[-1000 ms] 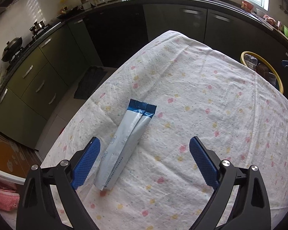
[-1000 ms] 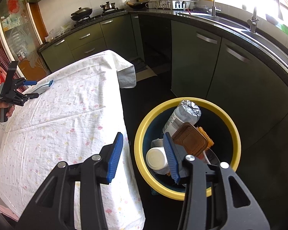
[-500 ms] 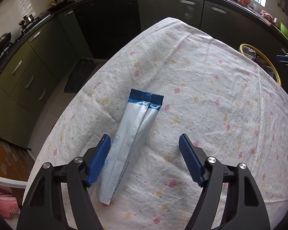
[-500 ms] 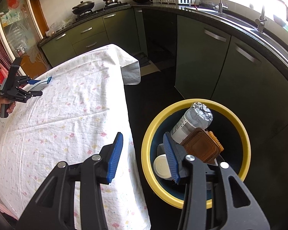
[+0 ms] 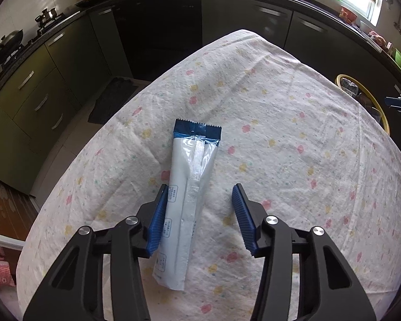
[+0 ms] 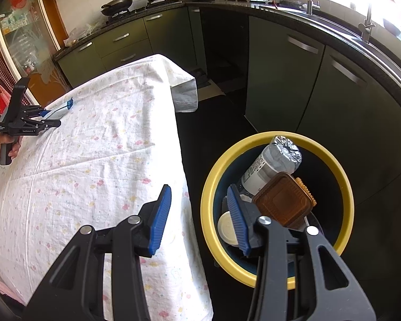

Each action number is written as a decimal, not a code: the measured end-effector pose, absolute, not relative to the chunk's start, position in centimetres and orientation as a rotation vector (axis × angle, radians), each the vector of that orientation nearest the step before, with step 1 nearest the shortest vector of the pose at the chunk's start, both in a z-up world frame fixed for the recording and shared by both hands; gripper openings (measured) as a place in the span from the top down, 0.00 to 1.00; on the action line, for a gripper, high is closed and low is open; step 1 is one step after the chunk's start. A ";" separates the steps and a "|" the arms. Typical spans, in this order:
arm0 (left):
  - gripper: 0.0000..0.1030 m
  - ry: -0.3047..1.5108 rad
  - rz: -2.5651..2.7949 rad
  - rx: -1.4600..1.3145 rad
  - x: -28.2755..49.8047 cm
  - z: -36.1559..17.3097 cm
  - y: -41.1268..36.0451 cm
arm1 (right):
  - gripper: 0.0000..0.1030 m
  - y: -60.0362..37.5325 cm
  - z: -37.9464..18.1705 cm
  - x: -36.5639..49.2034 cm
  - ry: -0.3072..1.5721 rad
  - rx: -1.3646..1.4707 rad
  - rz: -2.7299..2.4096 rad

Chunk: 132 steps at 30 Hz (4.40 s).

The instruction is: Collect trash

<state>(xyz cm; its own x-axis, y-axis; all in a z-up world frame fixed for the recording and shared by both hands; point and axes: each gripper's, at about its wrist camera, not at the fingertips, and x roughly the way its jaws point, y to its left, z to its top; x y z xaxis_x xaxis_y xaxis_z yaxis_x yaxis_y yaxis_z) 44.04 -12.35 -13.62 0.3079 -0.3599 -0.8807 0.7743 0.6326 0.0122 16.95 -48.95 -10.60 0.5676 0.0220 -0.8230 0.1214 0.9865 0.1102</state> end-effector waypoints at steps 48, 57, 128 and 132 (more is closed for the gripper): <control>0.05 0.704 -0.852 0.256 18.4 -4.0 -37.4 | 0.51 -57.1 -6.7 2.2 0.781 0.221 -0.234; 0.04 0.607 -0.253 0.142 10.2 -0.8 -17.7 | 0.10 -46.9 -3.1 1.6 0.645 0.097 -0.046; 0.04 0.489 -0.077 0.022 -0.7 1.7 -5.5 | 0.06 -38.6 -0.5 -3.0 0.540 0.017 -0.032; 0.04 0.487 -0.077 0.024 -0.7 1.7 -5.6 | 0.06 -38.6 -0.4 -3.0 0.541 0.017 -0.032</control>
